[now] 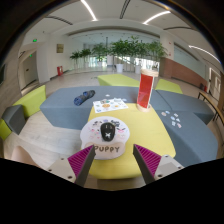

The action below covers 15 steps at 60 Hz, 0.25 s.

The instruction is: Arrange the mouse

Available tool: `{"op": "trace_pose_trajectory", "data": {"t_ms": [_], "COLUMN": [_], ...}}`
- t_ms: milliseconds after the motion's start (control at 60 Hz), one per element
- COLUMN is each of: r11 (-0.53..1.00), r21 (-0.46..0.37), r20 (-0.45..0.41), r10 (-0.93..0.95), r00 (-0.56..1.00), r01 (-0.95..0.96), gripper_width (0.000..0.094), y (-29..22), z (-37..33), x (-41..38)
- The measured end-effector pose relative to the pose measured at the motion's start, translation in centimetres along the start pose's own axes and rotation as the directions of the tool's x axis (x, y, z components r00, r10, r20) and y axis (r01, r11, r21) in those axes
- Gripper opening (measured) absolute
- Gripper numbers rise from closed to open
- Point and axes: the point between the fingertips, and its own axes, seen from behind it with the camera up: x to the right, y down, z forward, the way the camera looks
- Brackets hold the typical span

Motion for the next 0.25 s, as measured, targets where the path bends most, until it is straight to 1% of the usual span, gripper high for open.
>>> {"op": "trace_pose_trajectory", "data": {"t_ms": [50, 83, 150, 250], "r11": [0.999, 0.999, 0.999, 0.998], "r21": [0.026, 0.029, 0.028, 0.051], "r20": [-0.032, -0.05, -0.049, -0.082], "r10": [-0.025, -0.04, -0.029, 0.023], "r00": [0.999, 0.998, 0.998, 0.996], "r01": [0.026, 0.042, 0.031, -0.019], "gripper_width": [0.0824, 0.0825, 0.0821, 0.0827], "y": [-0.5, -0.6, -0.4, -0.7], "z": [-0.1, -0.2, 0.0, 0.0], "x": [0.8, 1.2, 1.1, 1.2]}}
